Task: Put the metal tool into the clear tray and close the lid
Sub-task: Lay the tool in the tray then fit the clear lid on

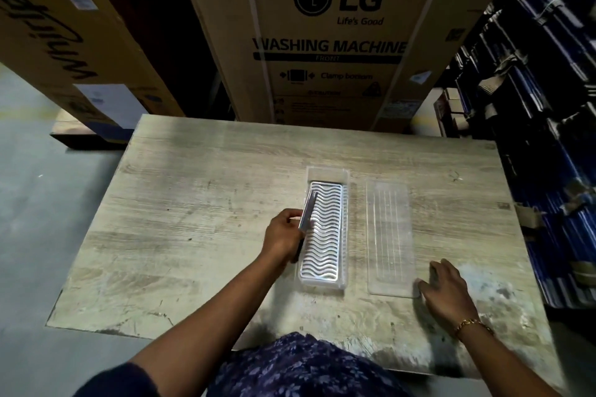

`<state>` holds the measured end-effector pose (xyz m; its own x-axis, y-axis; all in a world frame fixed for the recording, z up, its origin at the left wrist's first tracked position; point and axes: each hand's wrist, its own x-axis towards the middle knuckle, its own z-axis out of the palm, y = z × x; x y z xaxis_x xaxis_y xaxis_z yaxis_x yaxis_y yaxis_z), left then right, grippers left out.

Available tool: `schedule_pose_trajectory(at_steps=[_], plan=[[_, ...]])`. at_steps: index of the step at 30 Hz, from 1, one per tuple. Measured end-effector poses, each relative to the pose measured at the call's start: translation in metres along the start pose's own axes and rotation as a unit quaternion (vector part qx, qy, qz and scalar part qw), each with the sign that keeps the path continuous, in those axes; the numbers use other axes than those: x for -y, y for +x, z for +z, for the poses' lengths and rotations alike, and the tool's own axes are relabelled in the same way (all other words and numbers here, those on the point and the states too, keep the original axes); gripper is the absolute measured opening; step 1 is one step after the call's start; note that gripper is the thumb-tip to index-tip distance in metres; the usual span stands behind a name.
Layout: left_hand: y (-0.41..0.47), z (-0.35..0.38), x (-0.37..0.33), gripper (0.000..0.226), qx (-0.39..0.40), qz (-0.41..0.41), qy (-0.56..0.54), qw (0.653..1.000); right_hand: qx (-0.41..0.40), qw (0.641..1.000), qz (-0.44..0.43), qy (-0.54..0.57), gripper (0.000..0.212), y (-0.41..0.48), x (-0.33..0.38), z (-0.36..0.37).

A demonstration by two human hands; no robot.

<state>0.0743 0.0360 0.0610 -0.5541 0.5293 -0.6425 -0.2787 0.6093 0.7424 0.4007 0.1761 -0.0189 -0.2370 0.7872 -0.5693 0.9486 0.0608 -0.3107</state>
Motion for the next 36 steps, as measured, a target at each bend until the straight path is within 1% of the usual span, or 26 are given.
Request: schedule_pose_trajectory(at_steps=[2, 4, 5, 7, 9, 11, 13, 15, 18, 19, 20, 21, 22, 24, 25, 26, 27, 28, 30, 32, 34, 36], plan=[[0.008, 0.020, 0.004, 0.044, 0.002, 0.038, 0.088, 0.995, -0.008, 1.000, 0.001, 0.001, 0.063, -0.001, 0.003, -0.003], [0.015, 0.038, 0.008, 0.050, -0.001, 0.079, 0.177, 0.981, -0.030, 1.000, -0.001, 0.001, 0.062, -0.003, 0.011, -0.005], [0.018, 0.047, 0.009, 0.051, -0.004, 0.093, 0.210, 0.973, -0.037, 0.999, -0.003, -0.003, 0.065, -0.003, 0.018, -0.005], [0.025, 0.063, 0.014, 0.051, -0.008, 0.096, 0.236, 0.967, -0.042, 0.999, -0.011, -0.014, 0.073, -0.003, 0.034, -0.002], [0.031, 0.071, 0.020, 0.048, -0.011, 0.074, 0.224, 0.972, -0.040, 0.999, -0.015, -0.031, 0.085, -0.001, 0.054, 0.004], [0.035, 0.076, 0.026, 0.051, -0.011, 0.056, 0.207, 0.977, -0.032, 0.999, -0.001, -0.044, 0.099, 0.002, 0.072, 0.012], [0.027, 0.076, 0.022, 0.053, -0.008, 0.051, 0.185, 0.981, -0.020, 0.998, 0.031, -0.046, 0.114, 0.005, 0.086, 0.020], [0.015, 0.073, 0.019, 0.049, 0.002, 0.045, 0.147, 0.988, -0.013, 0.997, 0.063, -0.054, 0.126, 0.009, 0.095, 0.027], [-0.001, 0.050, 0.022, 0.061, 0.025, 0.004, 0.072, 0.997, -0.024, 0.992, 0.096, -0.076, 0.138, 0.017, 0.101, 0.031], [-0.004, 0.039, 0.026, 0.057, 0.030, -0.002, 0.032, 0.999, -0.028, 0.990, 0.113, -0.076, 0.142, 0.020, 0.102, 0.030], [-0.007, 0.026, 0.029, 0.047, 0.034, -0.010, -0.007, 0.999, -0.034, 0.988, 0.132, -0.067, 0.140, 0.023, 0.101, 0.027], [-0.009, 0.013, 0.030, 0.038, 0.034, -0.018, -0.040, 0.998, -0.040, 0.988, 0.145, -0.043, 0.133, 0.029, 0.097, 0.023], [-0.010, 0.001, 0.030, 0.030, 0.032, -0.028, -0.055, 0.998, -0.044, 0.988, 0.149, -0.006, 0.118, 0.035, 0.091, 0.019], [-0.011, -0.018, 0.029, 0.023, 0.018, -0.042, -0.062, 0.997, -0.061, 0.985, 0.124, 0.102, 0.075, 0.043, 0.078, 0.006], [-0.009, -0.025, 0.028, 0.021, 0.014, -0.044, -0.060, 0.997, -0.078, 0.978, 0.102, 0.167, 0.051, 0.042, 0.074, -0.002], [-0.006, -0.029, 0.027, 0.020, 0.017, -0.043, -0.053, 0.998, -0.094, 0.964, 0.081, 0.235, 0.030, 0.038, 0.072, -0.012], [-0.004, -0.031, 0.024, 0.019, 0.026, -0.040, -0.047, 0.998, -0.100, 0.946, 0.063, 0.300, 0.016, 0.032, 0.073, -0.023], [-0.001, -0.031, 0.020, 0.019, 0.038, -0.034, -0.040, 0.998, -0.100, 0.927, 0.048, 0.358, 0.011, 0.024, 0.076, -0.034], [0.002, -0.027, 0.010, 0.020, 0.066, -0.010, -0.021, 0.998, -0.089, 0.889, 0.029, 0.448, 0.013, 0.005, 0.090, -0.053], [0.003, -0.018, -0.001, 0.023, 0.101, 0.017, 0.006, 0.995, -0.049, 0.858, 0.002, 0.512, 0.015, -0.012, 0.108, -0.061], [0.006, -0.007, -0.009, 0.032, 0.132, 0.029, 0.004, 0.991, 0.014, 0.854, -0.016, 0.520, 0.015, -0.020, 0.129, -0.056], [0.010, 0.000, -0.013, 0.042, 0.125, 0.026, -0.003, 0.992, 0.061, 0.871, -0.018, 0.488, 0.016, -0.020, 0.151, -0.039]])
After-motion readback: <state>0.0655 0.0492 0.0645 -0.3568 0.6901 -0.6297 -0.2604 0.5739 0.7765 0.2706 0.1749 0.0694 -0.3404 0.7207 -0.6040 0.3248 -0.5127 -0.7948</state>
